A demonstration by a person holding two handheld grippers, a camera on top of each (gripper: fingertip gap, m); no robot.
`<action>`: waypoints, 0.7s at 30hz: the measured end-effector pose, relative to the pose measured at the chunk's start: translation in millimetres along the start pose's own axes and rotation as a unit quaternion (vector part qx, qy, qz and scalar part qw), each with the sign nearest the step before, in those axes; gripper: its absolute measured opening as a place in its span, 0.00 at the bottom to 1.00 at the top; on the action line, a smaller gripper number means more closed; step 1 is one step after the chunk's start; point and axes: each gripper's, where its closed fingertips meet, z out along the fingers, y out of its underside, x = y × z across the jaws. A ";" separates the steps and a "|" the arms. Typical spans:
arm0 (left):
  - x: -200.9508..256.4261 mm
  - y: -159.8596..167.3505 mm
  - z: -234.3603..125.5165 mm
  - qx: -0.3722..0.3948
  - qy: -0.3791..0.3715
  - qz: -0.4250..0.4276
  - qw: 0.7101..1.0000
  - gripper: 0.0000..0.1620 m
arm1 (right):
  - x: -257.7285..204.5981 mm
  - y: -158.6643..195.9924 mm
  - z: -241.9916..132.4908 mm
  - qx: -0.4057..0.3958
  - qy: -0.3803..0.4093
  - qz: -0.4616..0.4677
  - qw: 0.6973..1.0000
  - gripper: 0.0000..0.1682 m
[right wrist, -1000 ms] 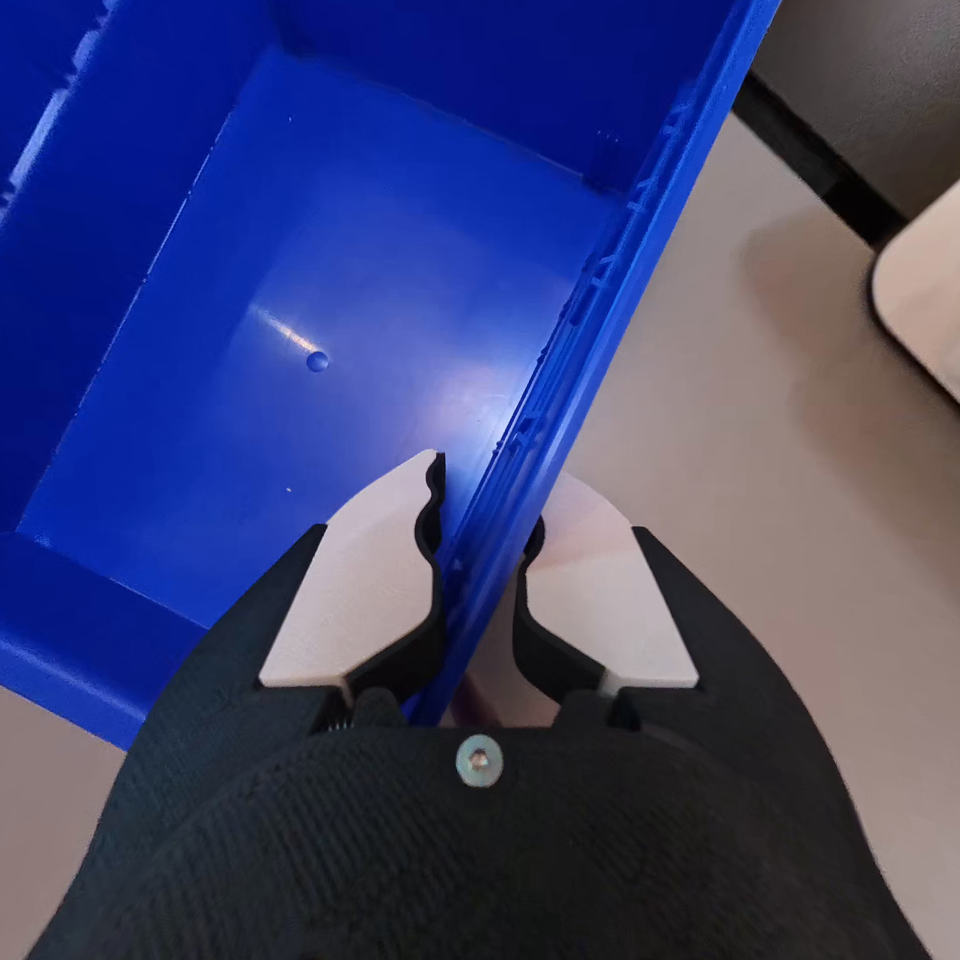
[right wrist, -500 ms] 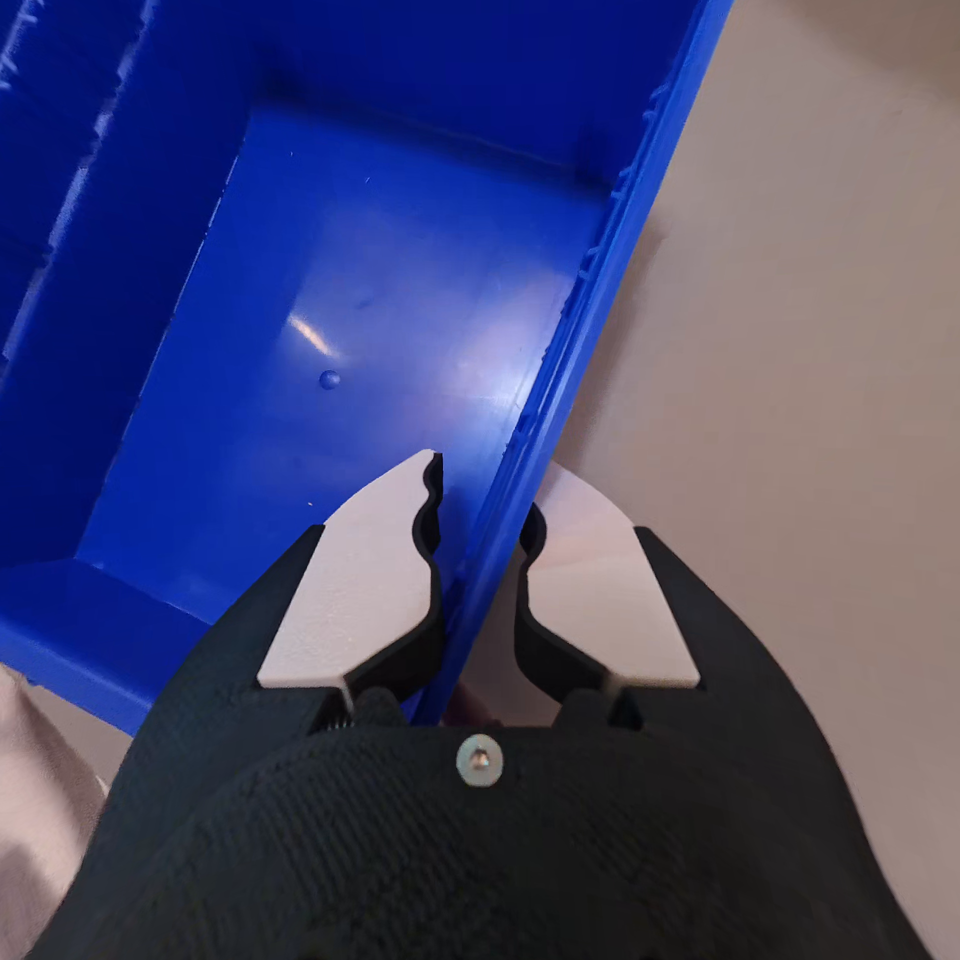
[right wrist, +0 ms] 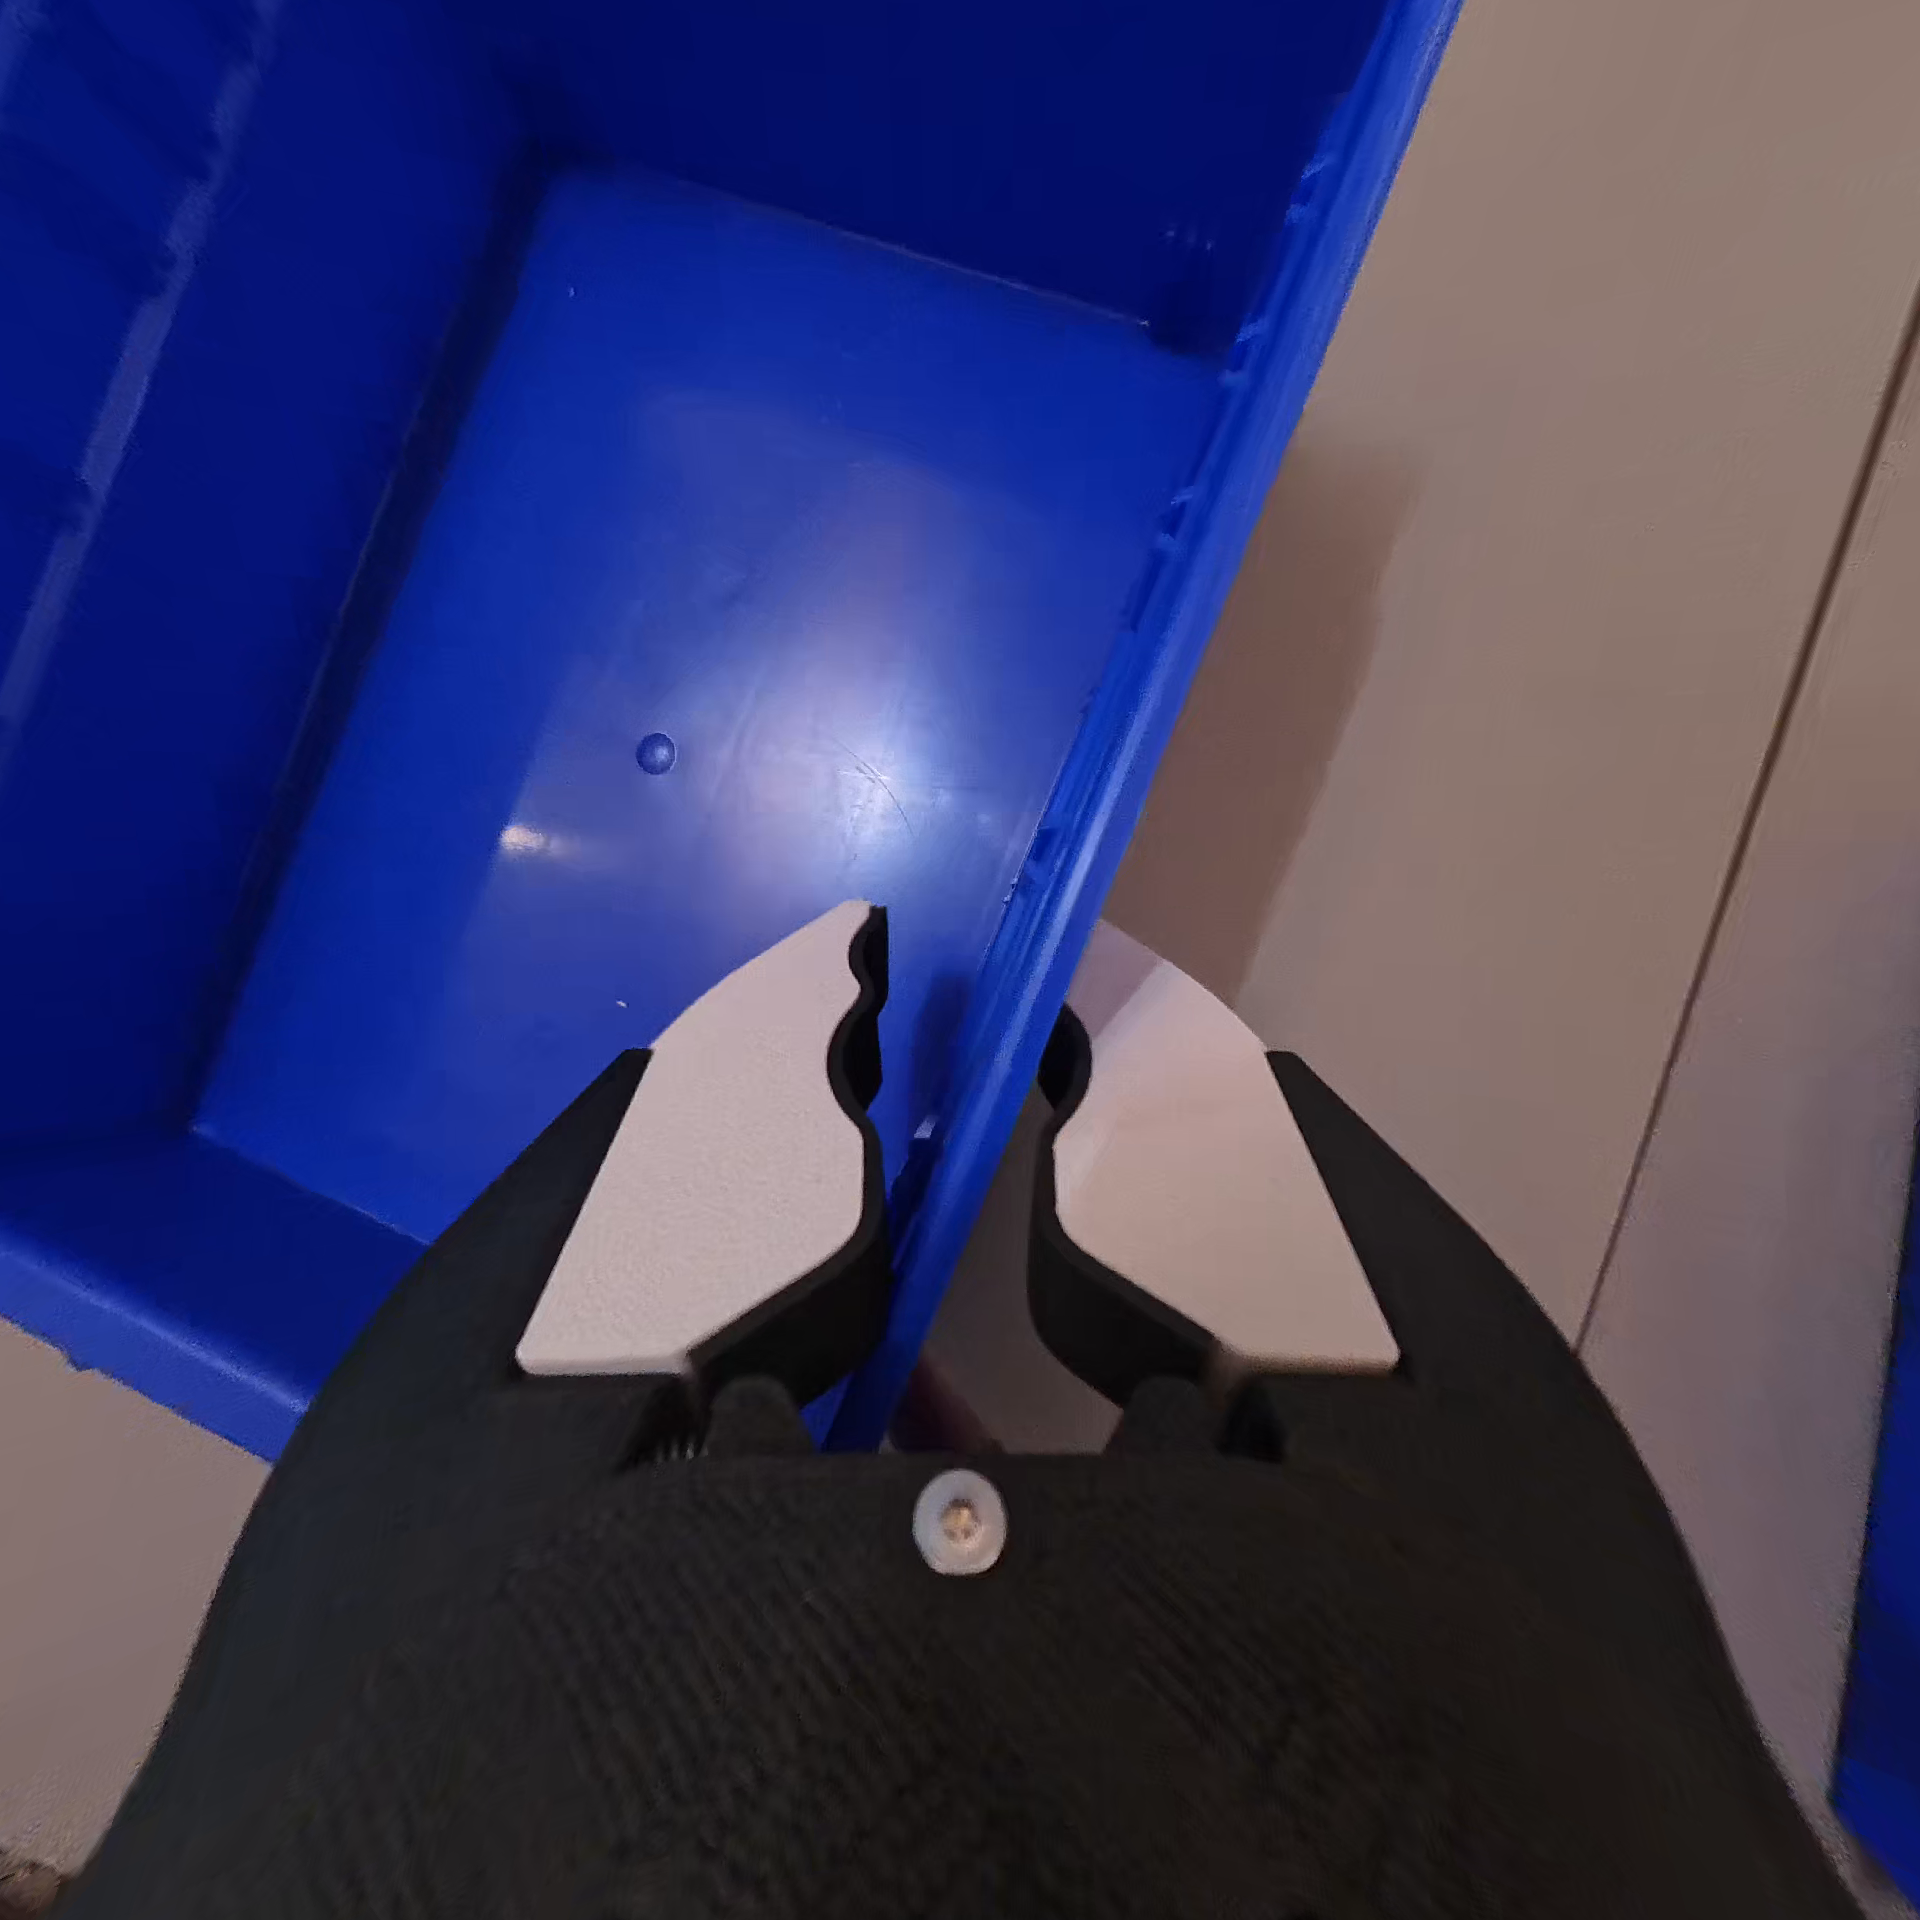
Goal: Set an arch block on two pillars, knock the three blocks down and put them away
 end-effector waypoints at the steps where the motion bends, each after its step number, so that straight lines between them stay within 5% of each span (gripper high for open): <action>1: 1.4 -4.5 2.3 0.001 -0.001 0.002 1.000 0.16 | 11.2 -5.7 2.7 0.003 -0.008 0.012 1.000 0.17; 10: 2.6 -34.2 22.0 0.004 0.002 0.040 0.999 0.16 | 77.1 -37.9 36.9 -0.041 0.017 -0.019 0.999 0.11; 21: 3.8 -63.4 41.0 0.024 0.019 0.077 0.997 0.18 | 89.9 -52.4 48.4 -0.034 0.022 -0.015 0.999 0.11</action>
